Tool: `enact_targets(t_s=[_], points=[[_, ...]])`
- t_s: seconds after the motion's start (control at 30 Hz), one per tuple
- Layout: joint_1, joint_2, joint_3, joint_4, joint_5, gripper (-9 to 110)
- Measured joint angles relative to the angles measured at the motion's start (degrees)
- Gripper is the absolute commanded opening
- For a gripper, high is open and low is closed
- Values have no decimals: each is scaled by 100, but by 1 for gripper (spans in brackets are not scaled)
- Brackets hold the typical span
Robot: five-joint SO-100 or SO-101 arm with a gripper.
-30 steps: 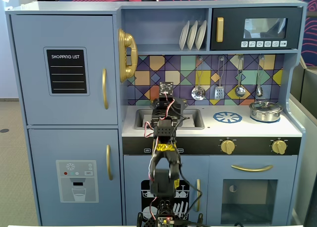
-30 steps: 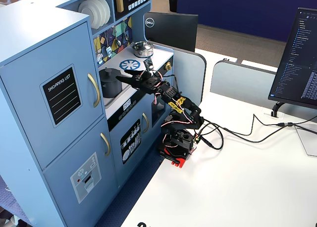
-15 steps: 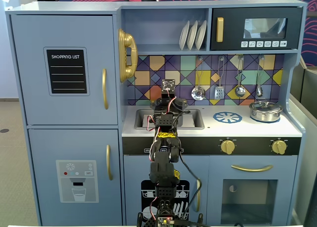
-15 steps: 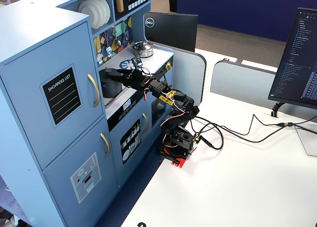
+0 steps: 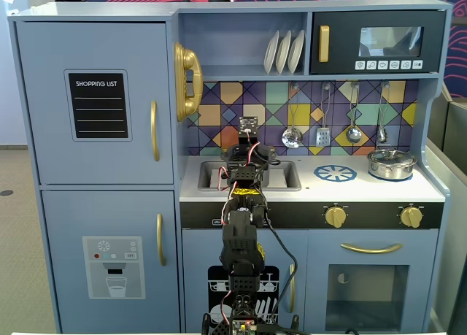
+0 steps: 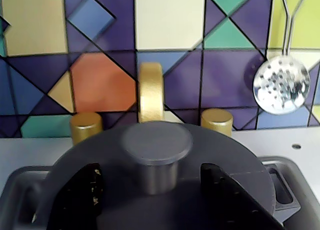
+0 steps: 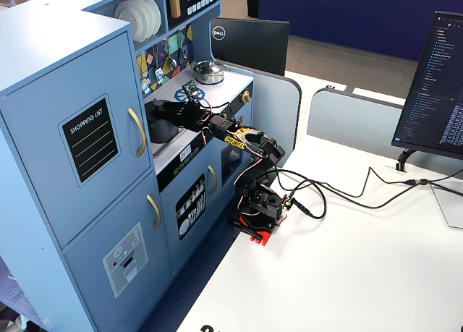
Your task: Take off the lid from the gray recipient and place it on the counter
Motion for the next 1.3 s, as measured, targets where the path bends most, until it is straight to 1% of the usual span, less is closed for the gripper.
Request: enact_targets(t_s=[0.27, 0.4, 0.47, 0.9, 1.3], points=[[-9, -448, -220, -308, -79, 13], [-9, -492, -220, -404, -158, 2], [-26, -492, -220, -448, -185, 0], [-97, -501, -237, -589, -211, 0], [-62, -396, -853, -369, -211, 0]])
